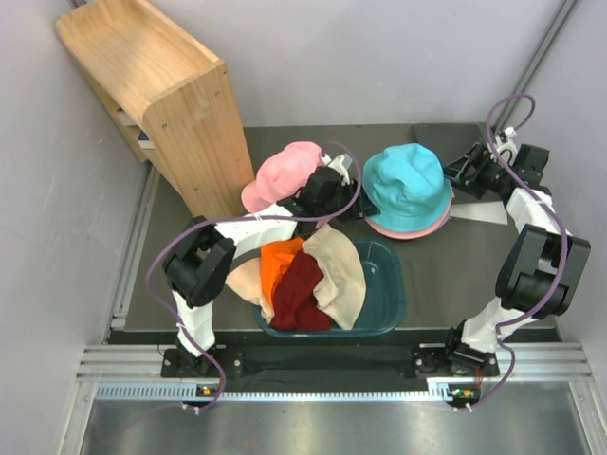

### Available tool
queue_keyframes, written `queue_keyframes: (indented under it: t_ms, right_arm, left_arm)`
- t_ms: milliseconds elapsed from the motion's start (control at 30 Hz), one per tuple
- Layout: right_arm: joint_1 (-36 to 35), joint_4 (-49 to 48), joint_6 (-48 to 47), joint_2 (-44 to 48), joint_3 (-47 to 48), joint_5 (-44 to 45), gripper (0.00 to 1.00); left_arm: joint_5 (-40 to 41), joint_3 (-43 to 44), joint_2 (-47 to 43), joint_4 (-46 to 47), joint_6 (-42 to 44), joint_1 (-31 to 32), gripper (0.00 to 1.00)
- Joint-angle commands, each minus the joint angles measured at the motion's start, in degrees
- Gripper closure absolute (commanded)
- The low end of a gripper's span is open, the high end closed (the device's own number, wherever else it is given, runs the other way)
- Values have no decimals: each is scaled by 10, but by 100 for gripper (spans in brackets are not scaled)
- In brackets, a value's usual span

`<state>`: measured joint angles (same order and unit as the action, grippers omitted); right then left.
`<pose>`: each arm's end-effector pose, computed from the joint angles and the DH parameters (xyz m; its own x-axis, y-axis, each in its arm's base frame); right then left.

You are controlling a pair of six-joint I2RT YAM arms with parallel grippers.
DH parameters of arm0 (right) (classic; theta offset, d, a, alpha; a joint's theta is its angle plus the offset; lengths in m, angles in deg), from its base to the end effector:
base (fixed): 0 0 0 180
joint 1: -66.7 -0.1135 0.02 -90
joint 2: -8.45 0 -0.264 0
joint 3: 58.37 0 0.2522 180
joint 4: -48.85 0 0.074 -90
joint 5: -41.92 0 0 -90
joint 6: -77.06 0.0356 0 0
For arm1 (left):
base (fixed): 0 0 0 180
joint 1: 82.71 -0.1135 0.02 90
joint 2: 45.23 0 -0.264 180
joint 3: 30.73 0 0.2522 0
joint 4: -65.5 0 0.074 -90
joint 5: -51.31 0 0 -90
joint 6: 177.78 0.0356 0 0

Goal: Stack the hats

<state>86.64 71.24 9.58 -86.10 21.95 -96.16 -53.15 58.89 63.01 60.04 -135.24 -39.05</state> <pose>0.3511 -0.0992 0.2563 -0.6457 0.5065 -0.5714 -0.0934 0.6904 0.7174 0.3127 -0.3107 0.2395 -0.8136 -0.2097 -0.5422 0.3460 0.5748 -0.7416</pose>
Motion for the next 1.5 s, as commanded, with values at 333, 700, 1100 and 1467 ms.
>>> queue_keyframes:
  t_ms: [333, 700, 1100, 1467]
  right_arm:
    - [-11, -8, -11, 43, 22, -4, 21]
    - [-4, 10, -19, 24, 78, -6, 21]
    - [-16, -33, 15, 11, 51, -55, 27]
    - [-28, -41, 2, -10, 30, -55, 32]
  left_arm:
    - [58, 7, 10, 34, -7, -2, 100]
    - [55, 75, 32, -71, 18, -38, 100]
    - [52, 156, 71, -147, 73, -50, 100]
    - [53, 160, 72, -145, 76, -50, 100]
